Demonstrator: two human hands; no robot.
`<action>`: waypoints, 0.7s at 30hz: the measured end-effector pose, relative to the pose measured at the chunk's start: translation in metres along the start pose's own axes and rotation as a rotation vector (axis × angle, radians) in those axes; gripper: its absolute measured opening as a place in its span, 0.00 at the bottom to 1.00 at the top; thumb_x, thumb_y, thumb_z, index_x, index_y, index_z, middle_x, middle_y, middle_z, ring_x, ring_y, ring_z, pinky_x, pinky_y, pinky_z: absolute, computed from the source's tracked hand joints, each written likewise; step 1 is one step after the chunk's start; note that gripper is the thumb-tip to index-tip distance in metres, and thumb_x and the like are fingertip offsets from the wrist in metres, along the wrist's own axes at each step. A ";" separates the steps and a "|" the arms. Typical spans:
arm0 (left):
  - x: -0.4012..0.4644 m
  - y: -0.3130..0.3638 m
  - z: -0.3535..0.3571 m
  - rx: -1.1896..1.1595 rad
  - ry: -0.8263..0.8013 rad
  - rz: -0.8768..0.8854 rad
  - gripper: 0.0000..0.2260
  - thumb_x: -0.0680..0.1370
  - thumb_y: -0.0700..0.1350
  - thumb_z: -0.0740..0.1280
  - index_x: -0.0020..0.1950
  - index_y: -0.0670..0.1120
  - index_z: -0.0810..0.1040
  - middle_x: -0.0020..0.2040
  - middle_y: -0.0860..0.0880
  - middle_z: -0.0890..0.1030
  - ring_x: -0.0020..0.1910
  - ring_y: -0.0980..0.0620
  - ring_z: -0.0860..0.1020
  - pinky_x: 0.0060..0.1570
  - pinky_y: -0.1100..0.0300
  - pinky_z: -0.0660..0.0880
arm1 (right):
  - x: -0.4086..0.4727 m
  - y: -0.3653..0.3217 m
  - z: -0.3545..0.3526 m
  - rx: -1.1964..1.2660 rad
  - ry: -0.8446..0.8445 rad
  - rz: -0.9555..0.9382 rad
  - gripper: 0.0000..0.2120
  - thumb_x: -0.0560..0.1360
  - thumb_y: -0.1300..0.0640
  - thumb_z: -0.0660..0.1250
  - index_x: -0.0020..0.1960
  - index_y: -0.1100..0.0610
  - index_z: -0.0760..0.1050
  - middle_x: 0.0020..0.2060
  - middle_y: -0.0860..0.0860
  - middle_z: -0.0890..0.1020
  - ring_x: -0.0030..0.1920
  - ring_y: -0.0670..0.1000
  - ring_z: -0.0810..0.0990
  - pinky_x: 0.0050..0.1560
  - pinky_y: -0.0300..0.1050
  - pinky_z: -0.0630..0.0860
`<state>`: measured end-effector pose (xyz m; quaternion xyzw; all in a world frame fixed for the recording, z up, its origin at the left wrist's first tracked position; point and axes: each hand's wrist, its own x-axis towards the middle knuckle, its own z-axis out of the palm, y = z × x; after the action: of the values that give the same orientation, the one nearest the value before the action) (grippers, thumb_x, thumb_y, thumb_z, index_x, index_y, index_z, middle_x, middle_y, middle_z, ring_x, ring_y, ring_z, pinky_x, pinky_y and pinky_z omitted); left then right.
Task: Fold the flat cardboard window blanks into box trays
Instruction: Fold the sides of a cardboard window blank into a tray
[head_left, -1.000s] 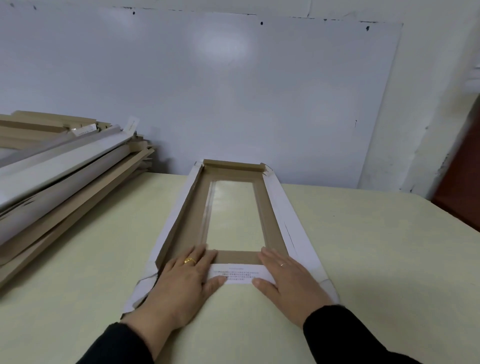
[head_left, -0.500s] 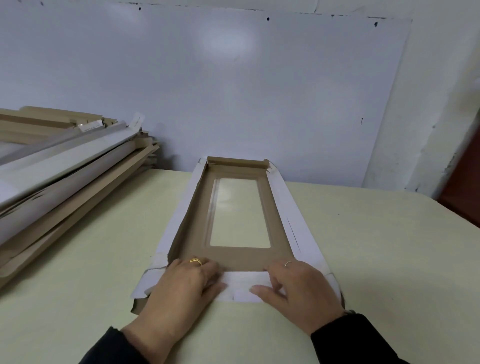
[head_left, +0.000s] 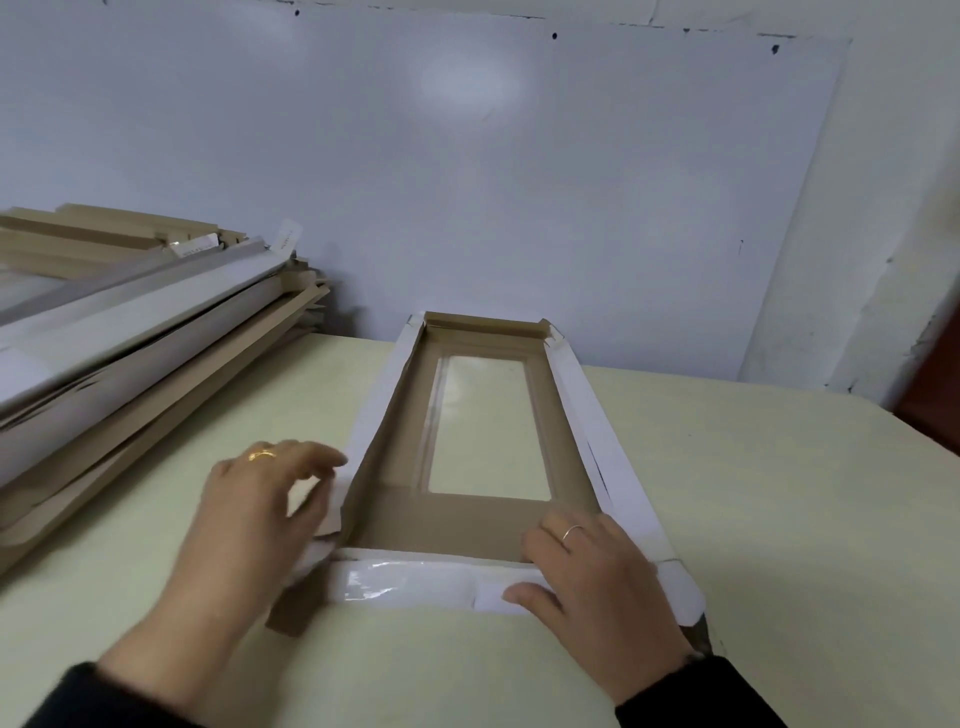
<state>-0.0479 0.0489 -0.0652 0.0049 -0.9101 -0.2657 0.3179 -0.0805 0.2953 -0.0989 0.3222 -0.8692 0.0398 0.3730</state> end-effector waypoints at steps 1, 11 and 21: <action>-0.001 -0.012 -0.001 -0.031 -0.058 -0.100 0.16 0.72 0.31 0.65 0.38 0.53 0.80 0.38 0.55 0.78 0.35 0.49 0.76 0.37 0.60 0.71 | 0.000 -0.002 -0.002 -0.037 0.005 -0.026 0.20 0.51 0.49 0.82 0.28 0.54 0.71 0.26 0.47 0.73 0.30 0.47 0.68 0.35 0.41 0.61; -0.012 -0.074 0.000 -0.454 -0.609 -0.104 0.26 0.71 0.27 0.66 0.50 0.60 0.83 0.57 0.68 0.77 0.55 0.69 0.75 0.51 0.79 0.67 | -0.013 -0.012 -0.009 -0.068 -0.059 -0.245 0.08 0.58 0.63 0.63 0.28 0.50 0.72 0.24 0.46 0.70 0.25 0.48 0.67 0.25 0.37 0.64; -0.009 -0.104 -0.003 -0.607 -0.851 -0.108 0.33 0.69 0.28 0.64 0.62 0.62 0.75 0.67 0.66 0.69 0.68 0.64 0.65 0.61 0.75 0.63 | -0.017 -0.014 -0.016 0.108 -0.319 -0.291 0.19 0.66 0.43 0.53 0.51 0.35 0.78 0.32 0.41 0.77 0.30 0.43 0.75 0.33 0.30 0.73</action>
<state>-0.0559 -0.0399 -0.1191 -0.1487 -0.8392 -0.5120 -0.1069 -0.0537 0.2984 -0.1017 0.4661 -0.8580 -0.0194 0.2149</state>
